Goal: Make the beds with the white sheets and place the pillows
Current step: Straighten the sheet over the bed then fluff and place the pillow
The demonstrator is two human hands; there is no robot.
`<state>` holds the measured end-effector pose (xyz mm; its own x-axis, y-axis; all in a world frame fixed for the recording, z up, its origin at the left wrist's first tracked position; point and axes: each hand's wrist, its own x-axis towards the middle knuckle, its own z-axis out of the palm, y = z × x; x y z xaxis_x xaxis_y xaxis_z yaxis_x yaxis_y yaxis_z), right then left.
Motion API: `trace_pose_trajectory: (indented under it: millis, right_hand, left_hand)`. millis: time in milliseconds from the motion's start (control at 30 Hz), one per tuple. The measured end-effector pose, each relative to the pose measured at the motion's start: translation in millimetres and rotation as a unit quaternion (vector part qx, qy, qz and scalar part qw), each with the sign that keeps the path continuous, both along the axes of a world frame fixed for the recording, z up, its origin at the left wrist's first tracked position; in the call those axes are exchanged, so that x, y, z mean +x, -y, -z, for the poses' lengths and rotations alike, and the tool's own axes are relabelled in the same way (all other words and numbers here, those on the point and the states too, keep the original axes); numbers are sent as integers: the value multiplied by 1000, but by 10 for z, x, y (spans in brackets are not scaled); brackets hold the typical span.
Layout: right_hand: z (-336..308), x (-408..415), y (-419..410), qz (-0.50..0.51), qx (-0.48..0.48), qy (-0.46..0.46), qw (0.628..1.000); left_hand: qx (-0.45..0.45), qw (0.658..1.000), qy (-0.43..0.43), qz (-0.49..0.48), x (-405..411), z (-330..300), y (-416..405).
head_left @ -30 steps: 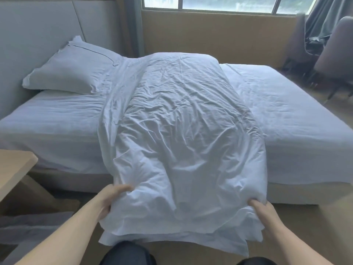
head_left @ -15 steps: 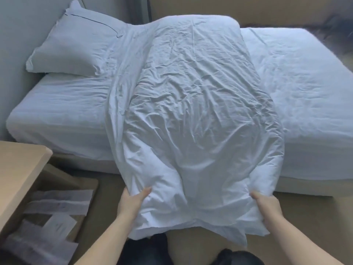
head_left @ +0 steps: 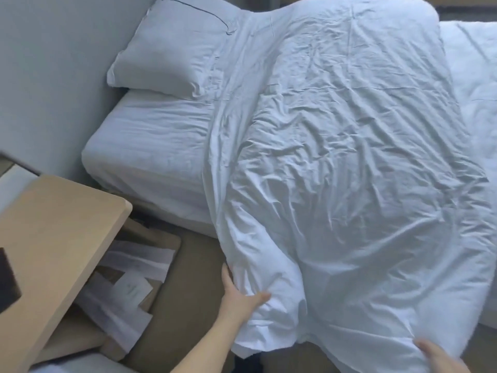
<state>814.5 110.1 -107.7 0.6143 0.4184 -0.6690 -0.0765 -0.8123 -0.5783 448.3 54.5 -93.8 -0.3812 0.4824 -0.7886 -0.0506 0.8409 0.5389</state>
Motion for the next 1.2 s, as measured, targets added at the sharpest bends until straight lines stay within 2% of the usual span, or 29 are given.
trace_pose_trajectory:
  millis: [67, 100, 167, 300, 500, 600, 667, 800, 867, 933, 1067, 1200]
  right_hand:
    - [-178, -131, 1, -2, -62, -15, 998]
    - [-236, -67, 25, -43, -49, 11, 998]
    - [-482, -81, 134, -55, -66, 5, 996]
    - [-1001, -59, 231, -48, -43, -8, 998]
    - [-1659, 12, 159, -93, -26, -19, 995]
    - [-2173, -16, 73, -138, 6, 31, 990]
    - [-2525, 12, -5, -199, 2, 76, 977]
    - [-3114, 73, -159, -274, 7, 183, 944]
    - [-3296, 113, -329, -272, 30, 227, 935]
    - [-3492, 185, -540, -266, 47, 240, 933]
    - [-3972, 499, -1007, -207, 117, 230, 944]
    - [-4088, 777, -1673, -141, 167, 188, 957]
  left_hand:
    - [-44, 989, 101, -96, -9, -56, -23]
    - [-49, 978, 160, -124, -28, -75, -17]
    - [-55, 972, 193, -123, -91, -217, 44]
    - [-33, 973, 182, -141, -317, -444, 106]
    - [-17, 979, 182, -88, -534, -1171, -123]
    - [24, 981, 173, -88, -624, -1789, -176]
    - [68, 983, 126, -111, -749, -2251, -230]
    - [175, 982, 65, -23, -1075, -2899, -570]
    - [222, 974, 38, -5, -1194, -3190, -866]
    - [229, 971, 65, -21, -1282, -3481, -1136]
    - [229, 965, 107, -67, -1518, -3810, -1756]
    - [211, 964, 155, -47, -1530, -3905, -2406]
